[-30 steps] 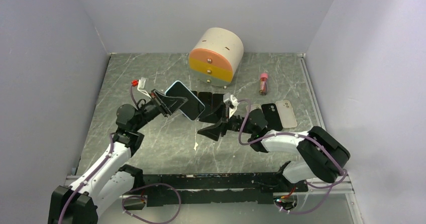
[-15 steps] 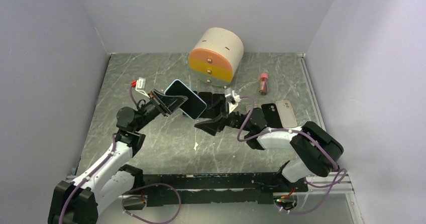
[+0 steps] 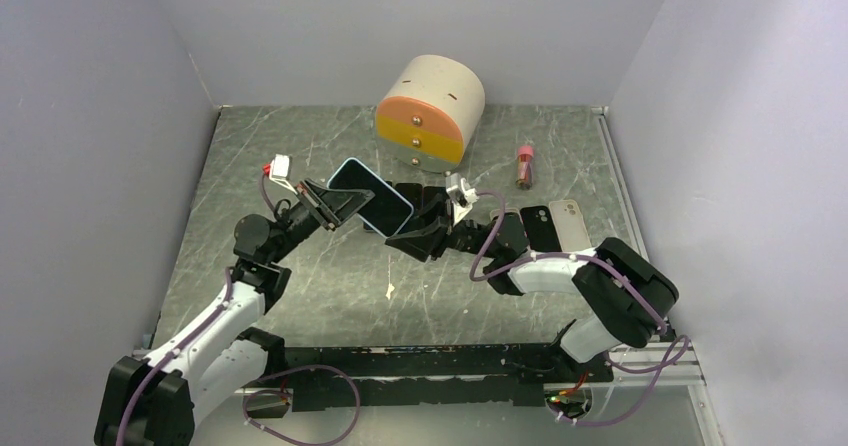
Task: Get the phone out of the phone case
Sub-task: Remove the phone case from the phone.
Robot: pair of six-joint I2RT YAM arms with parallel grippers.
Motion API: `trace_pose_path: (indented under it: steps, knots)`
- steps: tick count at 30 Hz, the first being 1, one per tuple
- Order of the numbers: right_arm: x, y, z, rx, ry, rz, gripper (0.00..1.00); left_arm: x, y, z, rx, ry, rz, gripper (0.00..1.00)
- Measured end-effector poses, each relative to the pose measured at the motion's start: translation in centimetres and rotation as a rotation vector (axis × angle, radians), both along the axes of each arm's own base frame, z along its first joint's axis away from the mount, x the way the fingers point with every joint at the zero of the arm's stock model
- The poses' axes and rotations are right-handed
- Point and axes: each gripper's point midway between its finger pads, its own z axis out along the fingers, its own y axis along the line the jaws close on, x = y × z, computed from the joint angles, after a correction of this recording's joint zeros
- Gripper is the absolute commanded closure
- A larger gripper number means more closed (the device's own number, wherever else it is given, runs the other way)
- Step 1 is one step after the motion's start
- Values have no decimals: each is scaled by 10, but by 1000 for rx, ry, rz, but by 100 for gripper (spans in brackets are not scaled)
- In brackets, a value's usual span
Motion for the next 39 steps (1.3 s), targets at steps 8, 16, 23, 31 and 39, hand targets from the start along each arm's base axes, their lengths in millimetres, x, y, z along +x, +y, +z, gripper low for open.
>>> trace_pose_path:
  steps: [8, 16, 23, 31, 39]
  knots:
    - [4, -4, 1, 0, -19, -2, 71, 5, -1, 1, -49, 47, -15, 98]
    - [1, -6, 4, -6, -11, 6, 72, 2, -2, 2, -52, 44, -28, 97]
    - [2, -13, 10, -18, 19, -4, 73, -3, -3, 10, -62, 4, -50, 98]
    - [43, -33, 13, -22, 82, -165, 75, -19, -11, 12, -57, -21, -153, 98]
    - [58, -38, 22, -11, 86, -210, 68, -32, -18, 8, -39, -28, -237, 98]
